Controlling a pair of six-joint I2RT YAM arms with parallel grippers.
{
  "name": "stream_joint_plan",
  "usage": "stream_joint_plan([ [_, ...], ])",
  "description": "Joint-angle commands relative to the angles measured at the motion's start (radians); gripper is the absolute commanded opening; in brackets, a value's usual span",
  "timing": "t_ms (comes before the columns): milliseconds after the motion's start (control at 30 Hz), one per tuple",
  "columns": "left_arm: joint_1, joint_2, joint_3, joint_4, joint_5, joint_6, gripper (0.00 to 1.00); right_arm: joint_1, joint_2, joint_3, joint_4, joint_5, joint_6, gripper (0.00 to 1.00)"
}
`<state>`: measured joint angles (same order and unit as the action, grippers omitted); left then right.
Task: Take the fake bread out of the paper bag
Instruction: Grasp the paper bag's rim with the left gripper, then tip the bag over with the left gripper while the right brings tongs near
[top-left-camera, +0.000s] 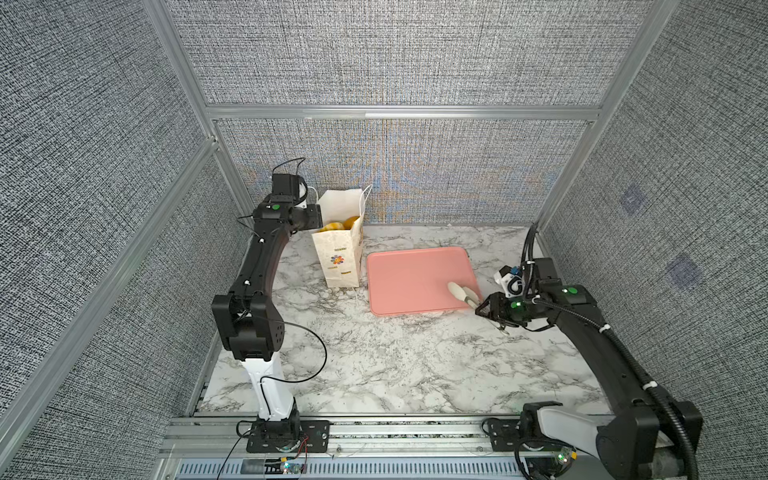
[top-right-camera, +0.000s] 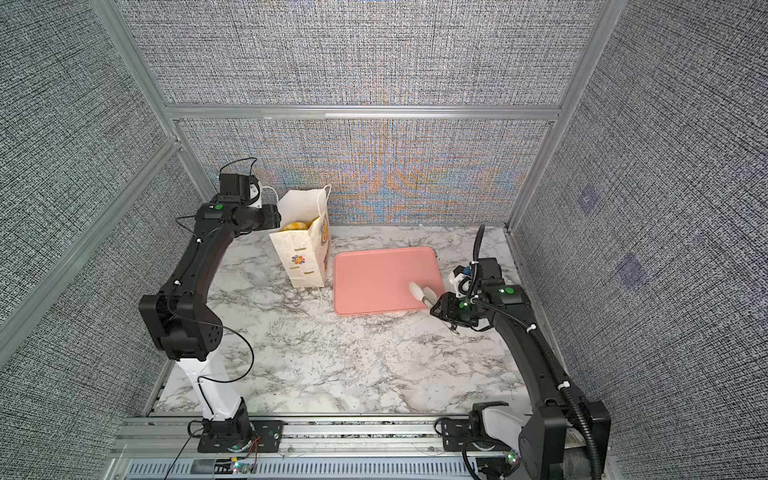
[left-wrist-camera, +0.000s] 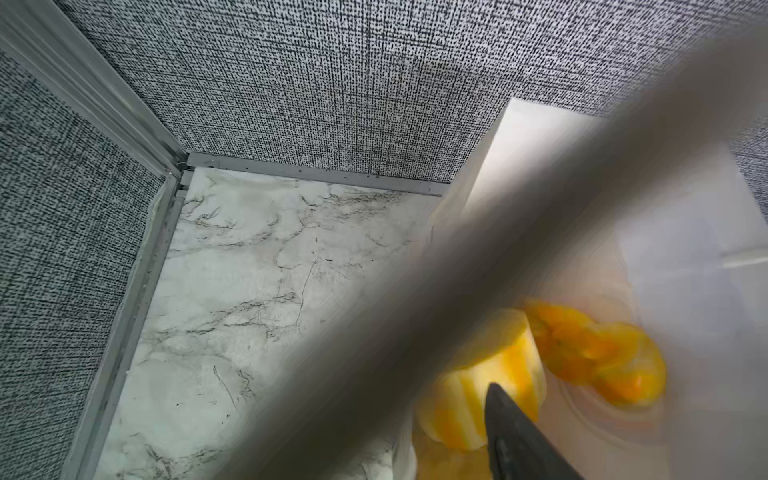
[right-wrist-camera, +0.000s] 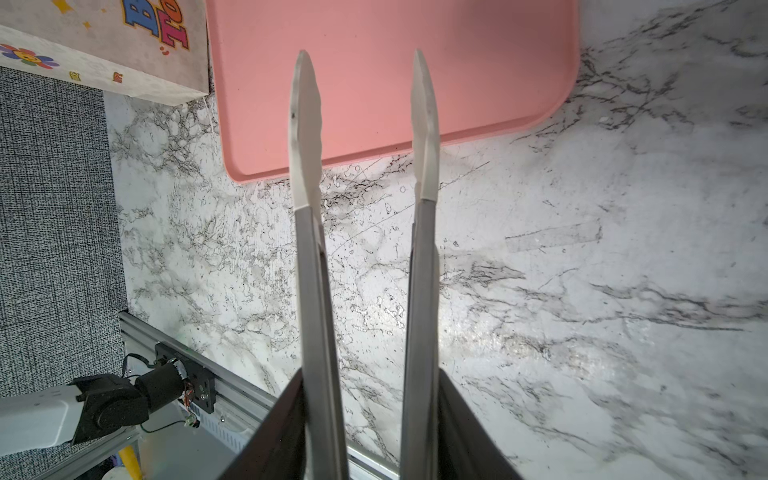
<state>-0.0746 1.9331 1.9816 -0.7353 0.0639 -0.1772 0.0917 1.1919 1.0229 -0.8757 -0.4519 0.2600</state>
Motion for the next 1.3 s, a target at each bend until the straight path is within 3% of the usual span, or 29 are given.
stream_joint_plan([
  [0, 0.001, 0.012, -0.003, 0.058, 0.031, 0.0, 0.59, 0.001, -0.009, 0.004, 0.01, -0.002, 0.004, 0.45],
  [200, 0.001, 0.051, 0.012, 0.057, 0.037, 0.006, 0.26, 0.001, -0.022, 0.006, -0.001, 0.001, 0.004, 0.45],
  [267, 0.001, 0.052, 0.013, 0.061, 0.034, 0.012, 0.1, 0.001, -0.028, 0.009, -0.007, 0.001, 0.005, 0.44],
  [367, 0.001, 0.05, 0.018, 0.071, 0.017, 0.034, 0.0, 0.0, -0.04, 0.01, -0.007, -0.013, 0.002, 0.44],
  [500, 0.002, 0.033, 0.016, 0.092, -0.078, 0.063, 0.0, 0.002, -0.065, 0.003, -0.011, -0.017, 0.007, 0.44],
  [600, 0.002, -0.002, -0.003, 0.121, -0.211, 0.093, 0.0, 0.003, -0.084, -0.005, -0.021, -0.015, 0.012, 0.43],
  [767, 0.004, -0.087, -0.124, 0.24, -0.409, 0.219, 0.0, 0.016, -0.105, -0.02, -0.039, -0.004, 0.016, 0.43],
  [867, 0.005, -0.136, -0.2, 0.344, -0.466, 0.283, 0.0, 0.033, -0.116, -0.041, -0.039, 0.003, 0.027, 0.42],
  [1033, 0.005, -0.245, -0.368, 0.5, -0.425, 0.323, 0.0, 0.074, -0.151, -0.054, -0.027, 0.013, 0.061, 0.42],
  [1167, 0.0, -0.434, -0.679, 0.779, -0.277, 0.412, 0.0, 0.124, -0.174, -0.044, -0.009, 0.012, 0.099, 0.42],
  [1267, -0.014, -0.533, -0.837, 0.857, -0.178, 0.444, 0.0, 0.158, -0.179, -0.03, 0.001, 0.012, 0.123, 0.42],
])
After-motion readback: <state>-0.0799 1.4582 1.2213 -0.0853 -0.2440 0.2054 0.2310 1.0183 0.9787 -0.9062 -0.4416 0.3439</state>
